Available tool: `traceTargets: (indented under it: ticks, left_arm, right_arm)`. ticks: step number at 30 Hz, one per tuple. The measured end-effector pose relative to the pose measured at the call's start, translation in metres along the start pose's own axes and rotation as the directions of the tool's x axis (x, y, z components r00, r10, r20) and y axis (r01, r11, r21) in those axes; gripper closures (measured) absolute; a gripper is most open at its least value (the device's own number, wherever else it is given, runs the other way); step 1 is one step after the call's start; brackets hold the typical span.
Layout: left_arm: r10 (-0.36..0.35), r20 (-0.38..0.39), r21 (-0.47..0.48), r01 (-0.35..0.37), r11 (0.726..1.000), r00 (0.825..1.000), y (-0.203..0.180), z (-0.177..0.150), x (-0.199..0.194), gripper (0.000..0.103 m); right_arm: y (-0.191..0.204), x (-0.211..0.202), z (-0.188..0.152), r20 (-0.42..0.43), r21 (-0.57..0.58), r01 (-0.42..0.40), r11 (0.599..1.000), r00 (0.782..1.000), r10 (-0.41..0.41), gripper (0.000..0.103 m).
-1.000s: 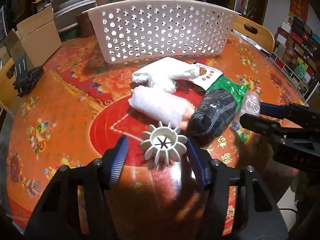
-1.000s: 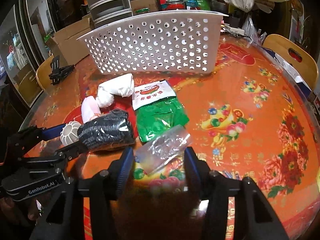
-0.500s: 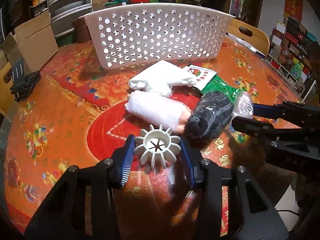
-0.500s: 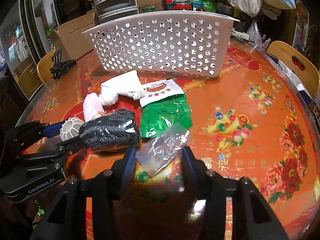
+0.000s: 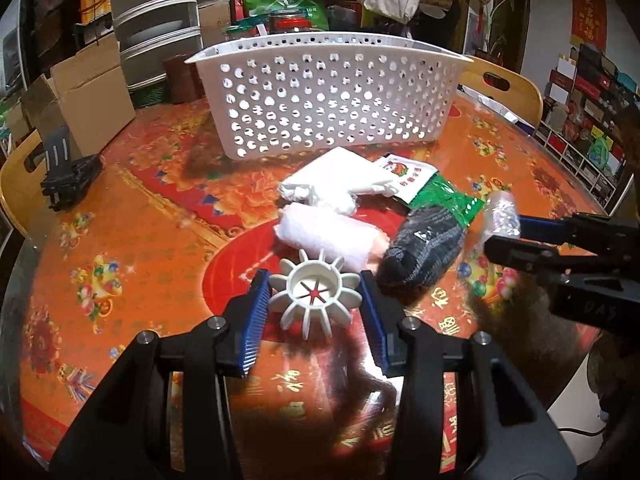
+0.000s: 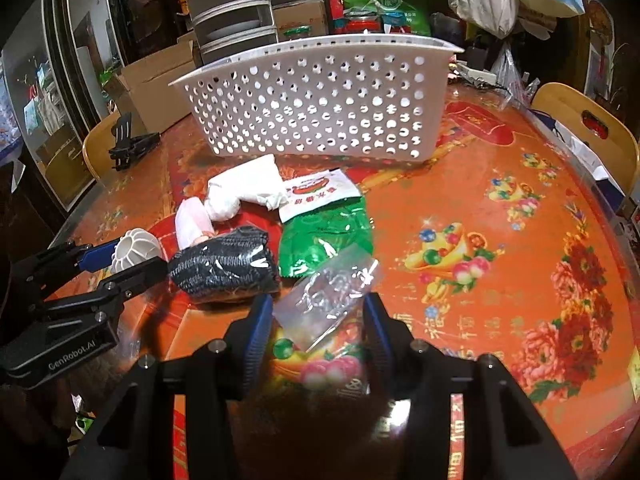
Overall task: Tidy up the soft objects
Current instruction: 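Carry both held items over the white basket and open both tools to drop them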
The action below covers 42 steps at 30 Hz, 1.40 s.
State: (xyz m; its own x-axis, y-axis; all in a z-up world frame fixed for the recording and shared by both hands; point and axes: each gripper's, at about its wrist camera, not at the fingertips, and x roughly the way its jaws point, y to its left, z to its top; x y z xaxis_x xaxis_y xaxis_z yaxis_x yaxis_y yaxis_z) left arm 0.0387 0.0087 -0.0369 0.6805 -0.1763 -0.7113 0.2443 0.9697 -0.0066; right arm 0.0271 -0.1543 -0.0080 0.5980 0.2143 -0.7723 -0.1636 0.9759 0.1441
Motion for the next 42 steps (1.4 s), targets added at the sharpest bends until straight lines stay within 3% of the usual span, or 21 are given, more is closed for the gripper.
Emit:
traceTargets:
  ticks: [12,18,24,29,36,39,42]
  left_arm:
    - [0.010,0.056,-0.001,-0.010,1.000,0.998,0.006,0.029,-0.023,0.062]
    - [-0.001,0.118,0.004,0.001,1.000,0.993,0.009,0.061,-0.040,0.062]
    - [-0.032,0.138,-0.010,0.034,0.999,0.990,0.021,0.113,-0.047,0.062]
    - [-0.044,0.095,-0.038,0.048,0.998,0.995,0.034,0.171,-0.028,0.062]
    - [-0.031,-0.013,-0.067,0.030,0.997,0.999,0.044,0.253,0.031,0.062]
    - [-0.027,-0.085,-0.052,0.022,0.998,0.996,0.036,0.275,0.062,0.062]
    - [-0.025,-0.204,-0.038,0.018,0.999,0.979,0.028,0.290,0.104,0.062]
  right_arm:
    - [0.003,-0.034,0.028,0.107,-0.029,0.008,1.000,0.994,-0.005,0.057]
    - [-0.004,-0.053,0.060,0.169,-0.031,0.011,0.999,0.986,-0.006,0.057]
    - [-0.004,-0.070,0.102,0.208,-0.080,0.022,0.997,0.978,-0.005,0.057]
    - [-0.003,-0.065,0.153,0.185,-0.117,0.024,0.993,0.983,-0.002,0.057]
    - [-0.009,-0.028,0.206,0.101,-0.102,0.009,0.995,0.995,0.002,0.057]
    - [-0.014,-0.001,0.224,0.052,-0.093,0.030,0.995,0.998,-0.025,0.057]
    - [-0.023,0.029,0.238,-0.014,-0.072,0.046,0.996,0.999,-0.047,0.057]
